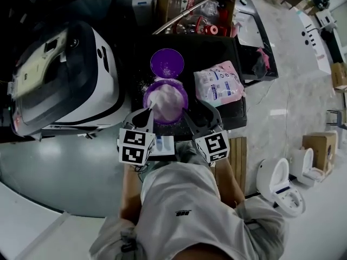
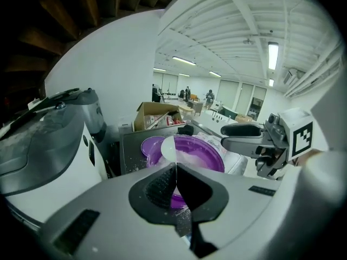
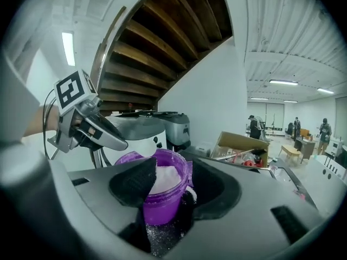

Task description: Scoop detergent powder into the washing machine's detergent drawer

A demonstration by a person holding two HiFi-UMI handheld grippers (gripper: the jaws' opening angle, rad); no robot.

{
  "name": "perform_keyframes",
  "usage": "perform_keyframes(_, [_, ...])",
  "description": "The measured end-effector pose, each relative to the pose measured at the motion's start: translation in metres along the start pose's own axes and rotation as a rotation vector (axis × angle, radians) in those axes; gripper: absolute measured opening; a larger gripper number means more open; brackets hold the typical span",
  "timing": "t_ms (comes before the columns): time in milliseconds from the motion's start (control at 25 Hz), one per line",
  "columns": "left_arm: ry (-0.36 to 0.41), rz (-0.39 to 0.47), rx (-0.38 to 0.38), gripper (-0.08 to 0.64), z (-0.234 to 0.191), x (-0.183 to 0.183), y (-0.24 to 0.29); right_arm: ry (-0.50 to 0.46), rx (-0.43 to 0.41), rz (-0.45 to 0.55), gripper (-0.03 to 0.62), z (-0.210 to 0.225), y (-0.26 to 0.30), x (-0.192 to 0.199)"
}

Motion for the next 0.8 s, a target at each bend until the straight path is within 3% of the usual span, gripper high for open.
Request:
perform_keyframes(400, [-0.015, -0.156, -0.066, 0.015, 0.009, -0.021, 0.034, 0.004, -0.08, 0.01, 0.206, 0.032, 0.023, 0.005])
perform_keyframes(800, [0.051, -0.29, -0.108, 0.015, 0.014, -0.028, 0.066, 0.042, -0.121, 0.007, 0.206, 0.046, 0.035, 0.007])
Point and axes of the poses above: the fingertips, and each gripper's own axes: y forward along the fingers, z to its right, x out of its underside, the point moved 10 cm from there along -y, backward along the fingers, and after that the axes turned 8 degrees about -y, right-handed, at the moved point
